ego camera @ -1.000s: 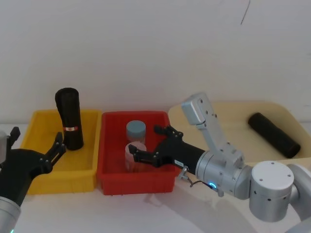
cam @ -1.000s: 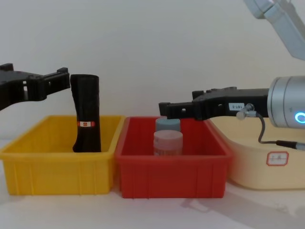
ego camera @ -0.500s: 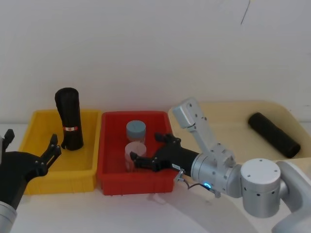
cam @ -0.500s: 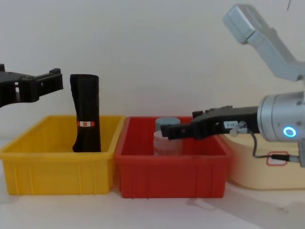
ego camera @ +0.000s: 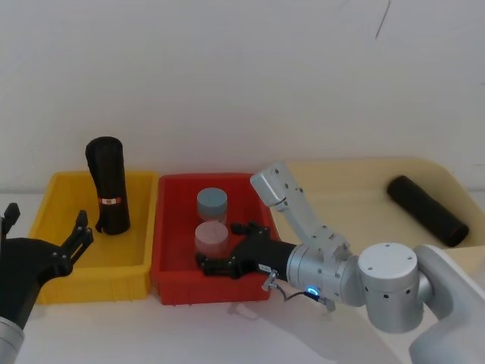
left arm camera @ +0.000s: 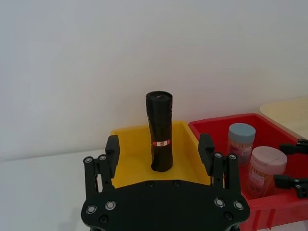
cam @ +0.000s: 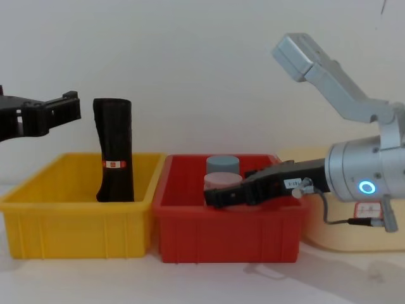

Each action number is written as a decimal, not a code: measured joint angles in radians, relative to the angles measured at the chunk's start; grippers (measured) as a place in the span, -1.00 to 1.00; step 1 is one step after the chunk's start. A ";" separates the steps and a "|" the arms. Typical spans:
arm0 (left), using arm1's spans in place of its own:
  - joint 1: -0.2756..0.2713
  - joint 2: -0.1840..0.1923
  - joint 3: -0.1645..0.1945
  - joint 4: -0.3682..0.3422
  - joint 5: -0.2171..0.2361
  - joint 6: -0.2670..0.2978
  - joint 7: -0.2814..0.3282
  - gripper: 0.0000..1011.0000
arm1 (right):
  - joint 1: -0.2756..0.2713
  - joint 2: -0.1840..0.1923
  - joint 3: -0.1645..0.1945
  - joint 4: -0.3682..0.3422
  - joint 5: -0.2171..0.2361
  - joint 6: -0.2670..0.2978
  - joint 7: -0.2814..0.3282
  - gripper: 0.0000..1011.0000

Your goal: Pick up the garbage bag with the one hand and transfer it to the other hand.

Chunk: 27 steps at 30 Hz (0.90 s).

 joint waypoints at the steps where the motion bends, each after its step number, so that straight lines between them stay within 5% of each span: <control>1: 0.000 0.000 0.000 0.000 0.000 0.000 0.000 0.98 | 0.005 -0.002 -0.003 0.008 0.000 0.002 0.000 0.98; 16: 0.002 0.000 -0.001 -0.002 0.001 0.000 0.002 0.98 | 0.040 -0.027 -0.014 0.067 0.009 0.002 -0.012 0.98; 27: 0.003 0.000 -0.001 -0.003 0.001 0.000 0.003 0.98 | 0.049 -0.038 -0.017 0.093 0.014 -0.013 -0.029 0.51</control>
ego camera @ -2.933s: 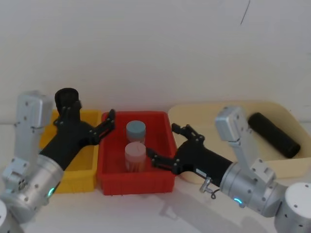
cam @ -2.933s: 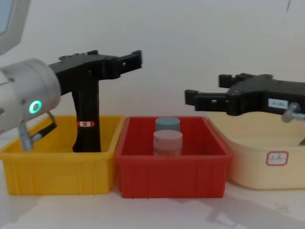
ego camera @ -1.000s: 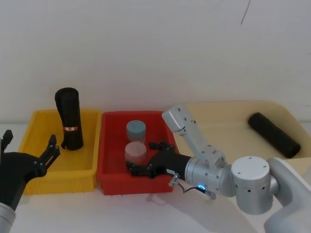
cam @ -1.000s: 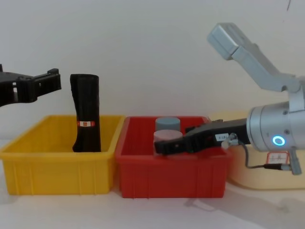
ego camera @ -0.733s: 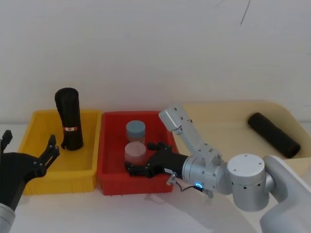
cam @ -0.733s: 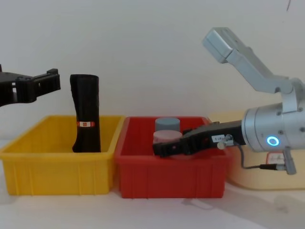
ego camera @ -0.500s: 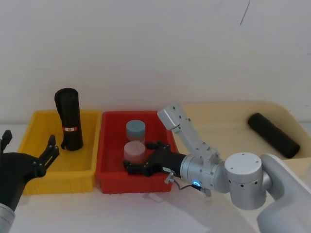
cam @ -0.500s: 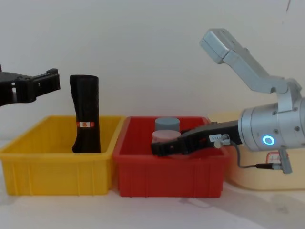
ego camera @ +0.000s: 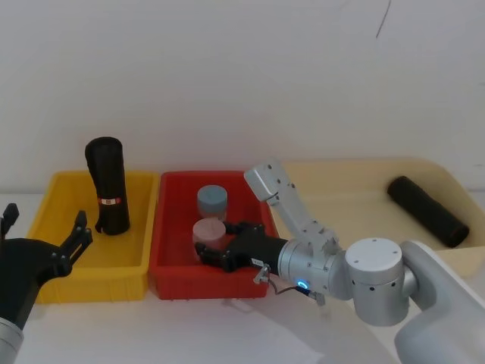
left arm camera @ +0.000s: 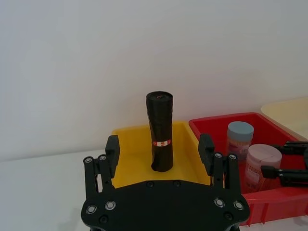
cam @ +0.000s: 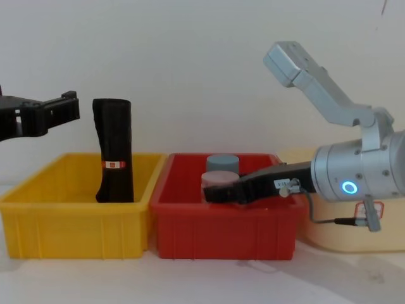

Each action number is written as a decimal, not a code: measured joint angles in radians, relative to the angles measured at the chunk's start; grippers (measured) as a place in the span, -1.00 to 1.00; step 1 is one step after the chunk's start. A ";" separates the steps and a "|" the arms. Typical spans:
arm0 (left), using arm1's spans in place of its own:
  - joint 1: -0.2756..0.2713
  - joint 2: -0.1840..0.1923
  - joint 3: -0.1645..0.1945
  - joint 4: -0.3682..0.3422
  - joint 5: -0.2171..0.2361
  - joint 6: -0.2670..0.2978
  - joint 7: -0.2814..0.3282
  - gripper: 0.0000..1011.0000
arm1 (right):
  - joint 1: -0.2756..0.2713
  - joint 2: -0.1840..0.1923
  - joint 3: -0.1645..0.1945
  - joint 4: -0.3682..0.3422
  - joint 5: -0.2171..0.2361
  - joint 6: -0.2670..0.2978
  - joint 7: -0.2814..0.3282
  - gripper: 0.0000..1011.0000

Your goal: Pick up the garbage bag with the one hand and transfer it to the other hand.

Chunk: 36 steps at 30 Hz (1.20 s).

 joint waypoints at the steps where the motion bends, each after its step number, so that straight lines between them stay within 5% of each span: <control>1: 0.000 0.000 0.000 0.000 0.000 0.000 0.000 0.98 | 0.000 -0.001 0.000 0.002 0.002 -0.001 -0.001 0.47; 4: 0.000 0.000 0.000 0.000 0.000 0.000 0.000 0.98 | 0.001 -0.002 0.000 0.007 0.005 -0.005 -0.002 0.28; 20: 0.000 0.000 0.000 0.000 0.000 0.000 0.000 0.98 | 0.004 0.000 0.017 0.004 0.036 -0.015 -0.010 0.27; 36: 0.000 0.000 0.000 0.000 0.000 0.000 0.000 0.98 | -0.003 0.024 0.126 -0.068 0.108 -0.030 -0.063 0.27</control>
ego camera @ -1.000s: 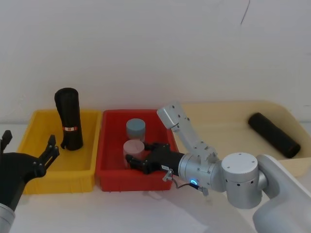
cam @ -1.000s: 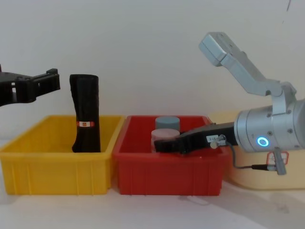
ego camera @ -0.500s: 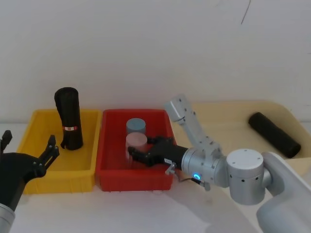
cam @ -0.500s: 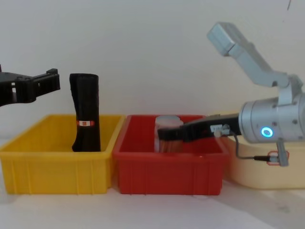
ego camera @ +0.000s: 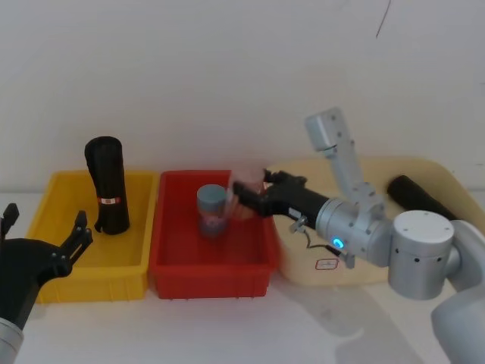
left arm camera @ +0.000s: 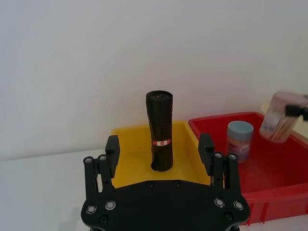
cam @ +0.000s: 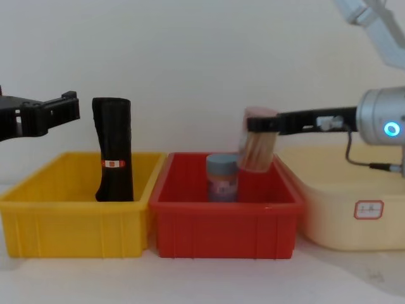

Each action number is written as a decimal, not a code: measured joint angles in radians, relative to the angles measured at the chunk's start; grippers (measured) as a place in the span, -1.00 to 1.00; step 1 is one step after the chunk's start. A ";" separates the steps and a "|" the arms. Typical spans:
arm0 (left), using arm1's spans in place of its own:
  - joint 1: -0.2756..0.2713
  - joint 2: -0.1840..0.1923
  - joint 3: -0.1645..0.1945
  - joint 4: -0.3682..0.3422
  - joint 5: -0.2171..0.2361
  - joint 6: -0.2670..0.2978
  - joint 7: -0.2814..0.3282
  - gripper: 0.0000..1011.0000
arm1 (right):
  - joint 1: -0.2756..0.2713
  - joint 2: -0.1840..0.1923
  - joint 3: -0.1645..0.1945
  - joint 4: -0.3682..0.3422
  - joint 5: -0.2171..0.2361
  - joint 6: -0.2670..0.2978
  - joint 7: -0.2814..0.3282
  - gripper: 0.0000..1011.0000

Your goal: Pick up the garbage bag with the one hand and transfer it to the other hand.

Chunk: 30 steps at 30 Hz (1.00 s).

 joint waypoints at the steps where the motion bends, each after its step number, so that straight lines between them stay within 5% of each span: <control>1: 0.000 0.000 0.000 0.000 0.000 0.000 0.000 0.98 | -0.001 0.004 0.011 -0.005 0.002 -0.005 -0.009 0.27; 19: 0.000 0.000 0.000 0.000 0.000 0.000 0.000 0.98 | -0.009 0.054 0.110 -0.005 -0.037 -0.053 -0.147 0.27; 30: 0.000 0.000 0.000 0.000 0.000 0.000 0.000 0.98 | -0.059 0.096 0.131 0.003 -0.090 -0.053 -0.206 0.89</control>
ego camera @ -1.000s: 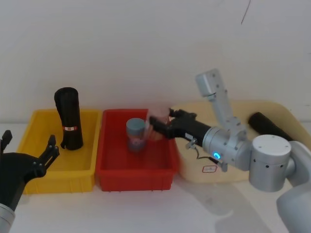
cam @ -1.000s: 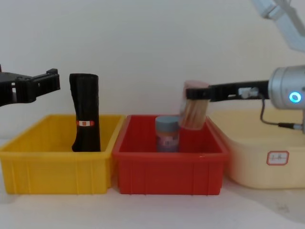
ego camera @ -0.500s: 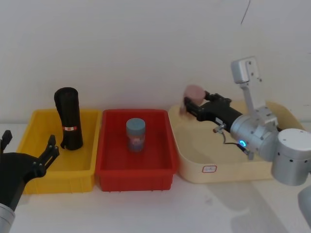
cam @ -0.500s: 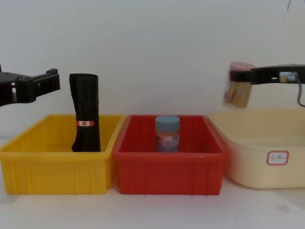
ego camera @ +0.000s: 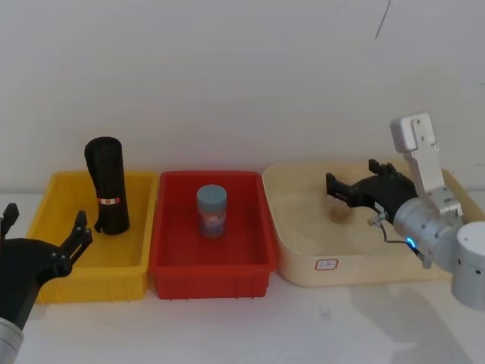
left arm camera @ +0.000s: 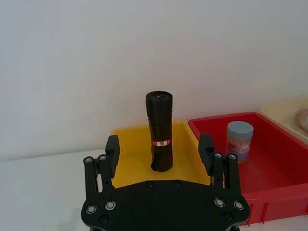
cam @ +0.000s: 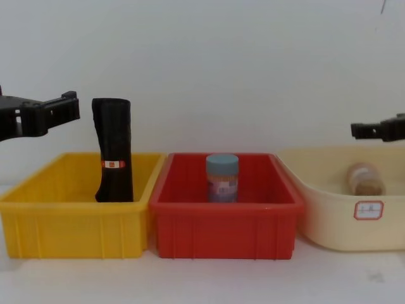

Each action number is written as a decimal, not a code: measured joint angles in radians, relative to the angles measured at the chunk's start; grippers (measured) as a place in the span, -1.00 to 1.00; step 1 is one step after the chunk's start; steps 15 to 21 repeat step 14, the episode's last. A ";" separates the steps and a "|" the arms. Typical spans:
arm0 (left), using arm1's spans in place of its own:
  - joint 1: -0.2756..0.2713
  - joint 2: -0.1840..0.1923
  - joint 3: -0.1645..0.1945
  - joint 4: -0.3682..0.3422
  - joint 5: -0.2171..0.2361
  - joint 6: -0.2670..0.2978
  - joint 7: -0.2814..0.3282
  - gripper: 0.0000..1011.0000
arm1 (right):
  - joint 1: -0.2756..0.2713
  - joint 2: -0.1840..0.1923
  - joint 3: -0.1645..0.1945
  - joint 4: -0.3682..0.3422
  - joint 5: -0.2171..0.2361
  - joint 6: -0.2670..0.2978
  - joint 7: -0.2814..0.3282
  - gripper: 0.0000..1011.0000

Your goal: Pick up the garbage bag with the one hand and transfer it to the other hand.

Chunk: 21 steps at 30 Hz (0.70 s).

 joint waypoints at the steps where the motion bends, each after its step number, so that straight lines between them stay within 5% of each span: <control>1: 0.000 0.000 0.000 0.000 0.000 0.000 0.000 0.98 | -0.003 0.001 0.001 -0.002 -0.002 0.001 -0.002 0.92; 14: 0.000 0.000 0.000 0.000 0.000 0.000 0.000 0.98 | -0.114 0.003 0.045 -0.143 0.023 0.038 -0.022 0.98; 21: 0.000 0.000 0.000 0.000 0.000 0.000 0.000 0.98 | -0.114 0.003 0.045 -0.143 0.023 0.038 -0.022 0.98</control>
